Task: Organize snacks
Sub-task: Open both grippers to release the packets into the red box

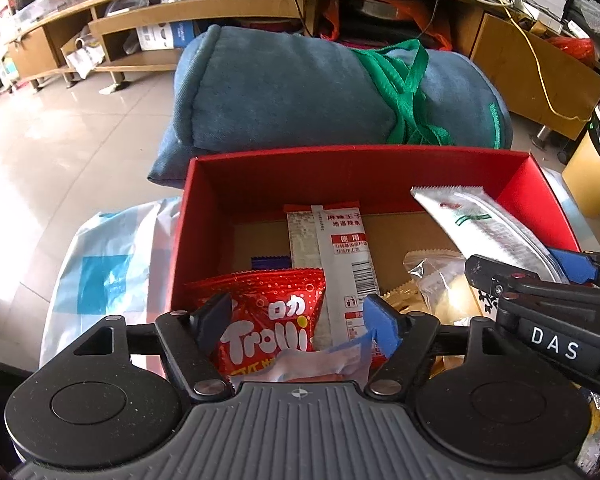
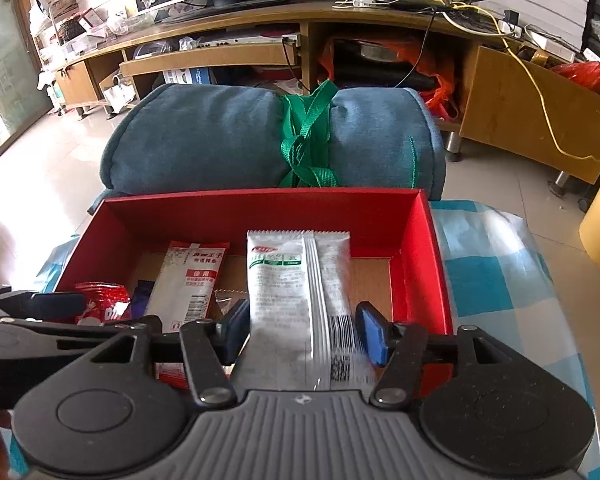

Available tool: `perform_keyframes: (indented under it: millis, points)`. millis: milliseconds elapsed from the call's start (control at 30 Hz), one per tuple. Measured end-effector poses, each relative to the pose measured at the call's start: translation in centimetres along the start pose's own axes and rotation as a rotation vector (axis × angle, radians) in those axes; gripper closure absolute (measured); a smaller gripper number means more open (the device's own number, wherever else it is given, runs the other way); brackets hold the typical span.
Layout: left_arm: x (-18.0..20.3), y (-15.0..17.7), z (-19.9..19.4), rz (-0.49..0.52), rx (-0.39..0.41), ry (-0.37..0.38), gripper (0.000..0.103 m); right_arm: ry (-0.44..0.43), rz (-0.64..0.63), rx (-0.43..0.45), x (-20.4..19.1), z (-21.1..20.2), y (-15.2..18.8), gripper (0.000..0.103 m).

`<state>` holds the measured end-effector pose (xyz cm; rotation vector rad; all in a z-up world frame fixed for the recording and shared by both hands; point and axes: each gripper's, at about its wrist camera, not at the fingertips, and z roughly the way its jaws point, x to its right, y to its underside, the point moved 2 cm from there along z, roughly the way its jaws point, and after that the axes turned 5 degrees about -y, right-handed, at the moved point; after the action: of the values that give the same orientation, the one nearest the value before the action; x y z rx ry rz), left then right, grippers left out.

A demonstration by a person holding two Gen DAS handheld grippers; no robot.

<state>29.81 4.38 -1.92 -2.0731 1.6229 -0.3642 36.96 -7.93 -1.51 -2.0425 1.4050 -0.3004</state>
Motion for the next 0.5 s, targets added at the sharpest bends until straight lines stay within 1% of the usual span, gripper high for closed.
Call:
perform_keyframes:
  millis: [133,200,333,500]
  points:
    - [-0.2,-0.2,-0.7,-0.001,0.020,-0.004,0.019,0.002,-0.005,0.014,0.0,-0.8,-0.3,0.046]
    - [-0.3,-0.2,-0.9,-0.004,0.024,0.003,0.018,0.006,-0.009,0.019,0.0,-1.1,-0.3,0.043]
    - [-0.4,-0.1,-1.7,-0.002,0.039,0.010,0.017,0.005,-0.012,0.023,0.0,-1.9,-0.3,0.043]
    - [-0.2,0.1,-2.6,0.001,0.056,0.028,0.016,0.006,-0.017,0.049,-0.1,-3.5,-0.1,0.042]
